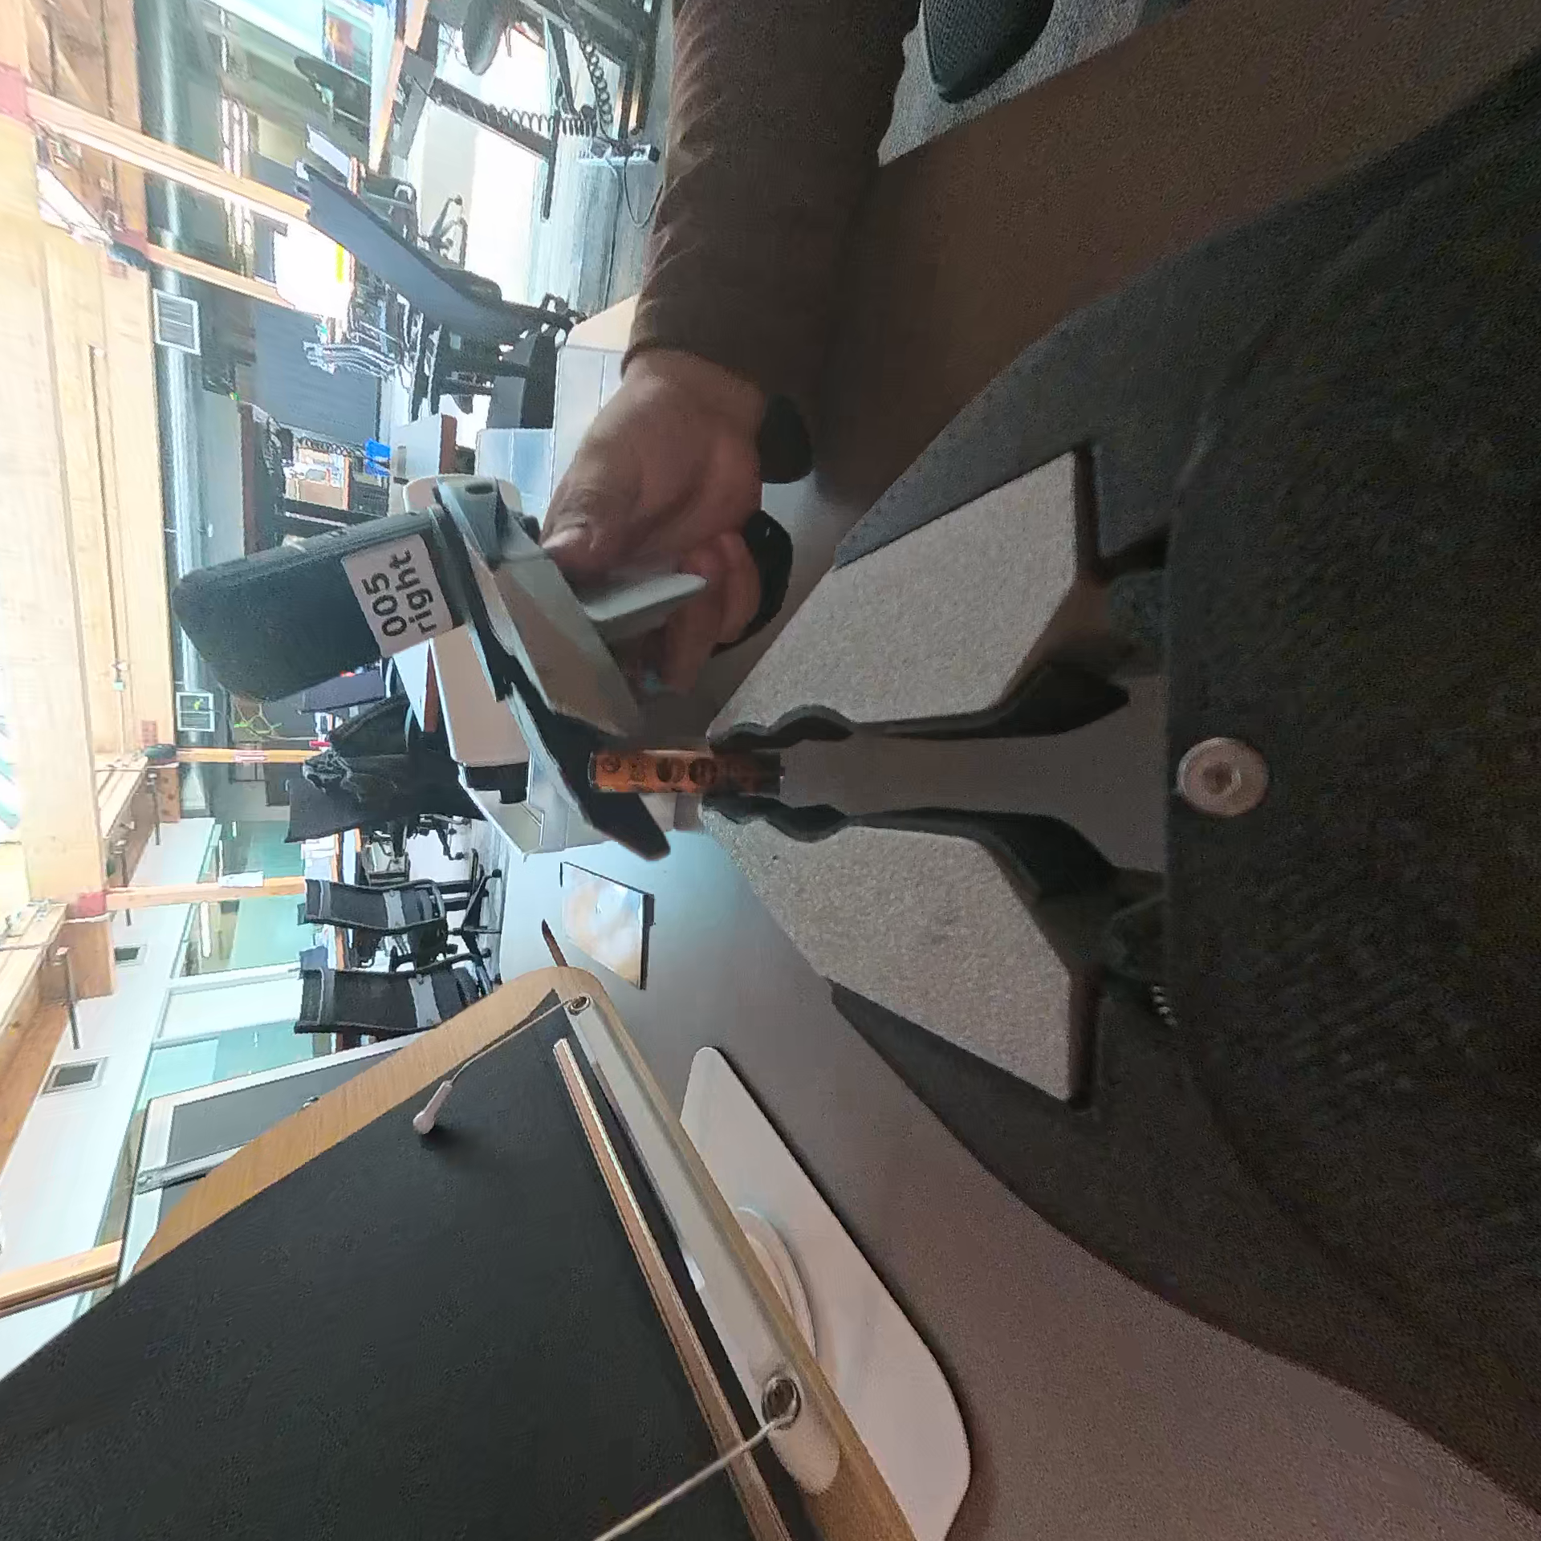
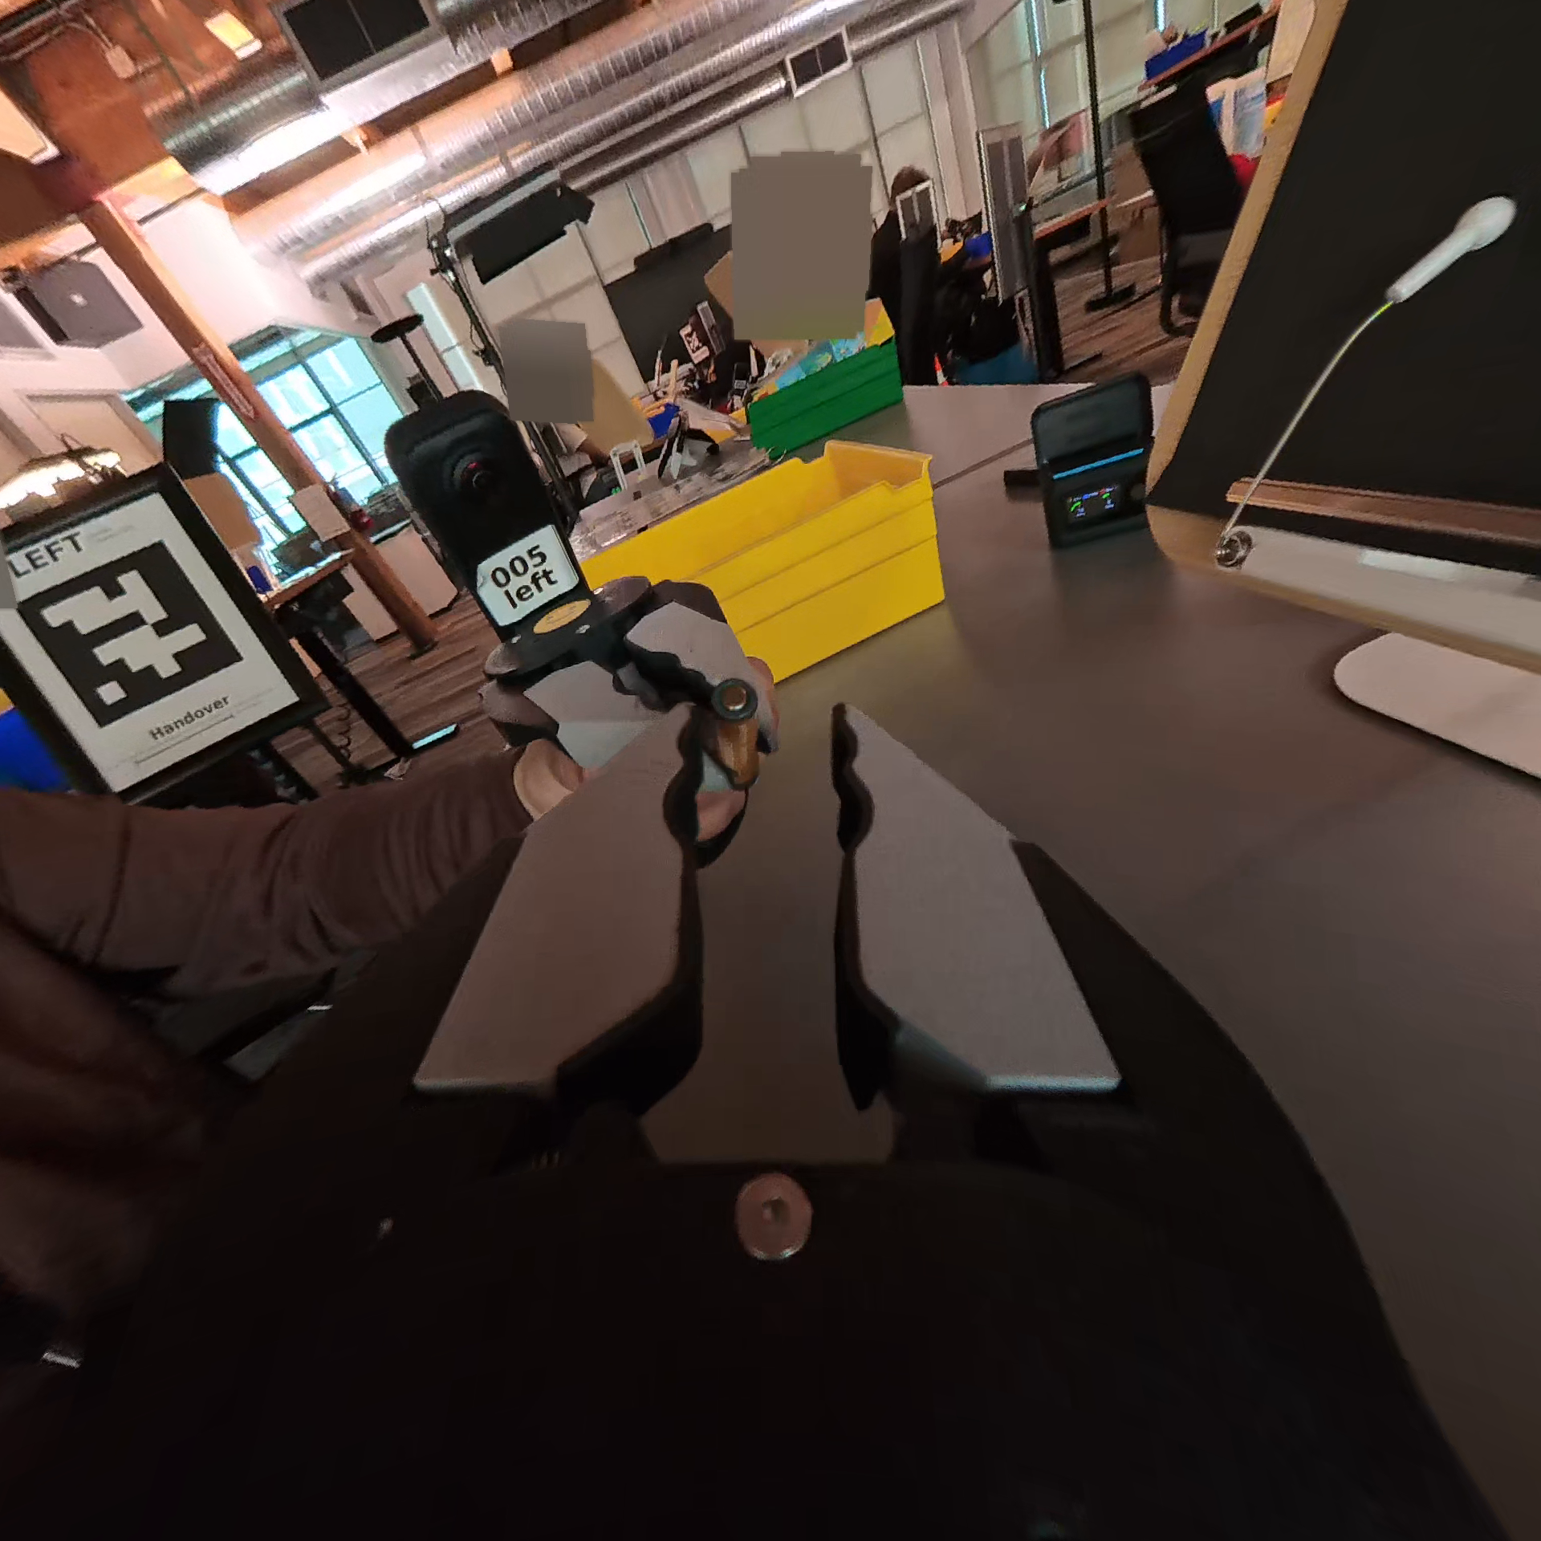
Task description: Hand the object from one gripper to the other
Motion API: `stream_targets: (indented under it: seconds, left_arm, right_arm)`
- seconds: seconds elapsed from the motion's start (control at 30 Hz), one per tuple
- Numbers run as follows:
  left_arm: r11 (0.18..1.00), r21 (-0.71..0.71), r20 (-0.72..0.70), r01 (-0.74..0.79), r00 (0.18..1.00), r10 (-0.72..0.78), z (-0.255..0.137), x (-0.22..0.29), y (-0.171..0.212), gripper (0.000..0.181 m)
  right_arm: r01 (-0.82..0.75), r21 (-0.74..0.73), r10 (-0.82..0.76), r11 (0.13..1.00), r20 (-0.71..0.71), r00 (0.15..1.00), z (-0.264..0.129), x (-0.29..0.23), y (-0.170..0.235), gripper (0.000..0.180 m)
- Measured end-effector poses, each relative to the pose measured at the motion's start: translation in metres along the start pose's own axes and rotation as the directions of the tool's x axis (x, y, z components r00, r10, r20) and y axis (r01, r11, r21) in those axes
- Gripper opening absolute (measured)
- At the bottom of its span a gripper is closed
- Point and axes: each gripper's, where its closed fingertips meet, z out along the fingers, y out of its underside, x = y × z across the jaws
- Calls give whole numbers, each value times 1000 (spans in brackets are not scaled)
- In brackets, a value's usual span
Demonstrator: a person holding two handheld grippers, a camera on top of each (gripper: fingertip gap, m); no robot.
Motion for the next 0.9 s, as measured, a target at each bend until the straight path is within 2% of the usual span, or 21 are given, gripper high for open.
stream_targets:
  seconds: [0.13,0.27,0.3,0.37,0.43,0.5,0.63,0.77,0.9]
  left_arm:
    - [1000,2,0,26,1000,-26,4,3,1,7]
    - [989,8,-30,149,988,-149,5,0,2,7]
    - [983,-1,-56,186,981,-186,5,1,3,13]
    - [964,-39,-72,261,962,-263,5,-2,9,34]
    - [948,-56,-82,314,944,-318,3,-5,13,32]
    - [935,-57,-80,349,932,-353,2,-8,14,36]
    - [897,-88,-132,434,887,-442,2,-4,16,61]
    - [859,-81,-203,505,836,-510,2,2,10,70]
    - [837,-54,-265,545,800,-538,-2,5,0,72]
  right_arm:
    - [-9,-55,11,998,35,999,6,-6,10,11]
    - [159,-85,-166,984,-75,983,7,-1,10,10]
    - [225,-115,-238,968,-120,964,8,2,12,10]
    - [390,-231,-442,891,-250,862,7,14,16,6]
    - [536,-359,-640,764,-315,701,5,19,18,7]
    - [623,-430,-757,654,-348,554,3,18,15,7]
    - [714,-547,-894,437,-353,276,-2,17,8,7]
    - [763,-570,-940,305,-308,146,1,6,8,7]
    - [806,-545,-957,233,-277,90,8,-7,12,7]
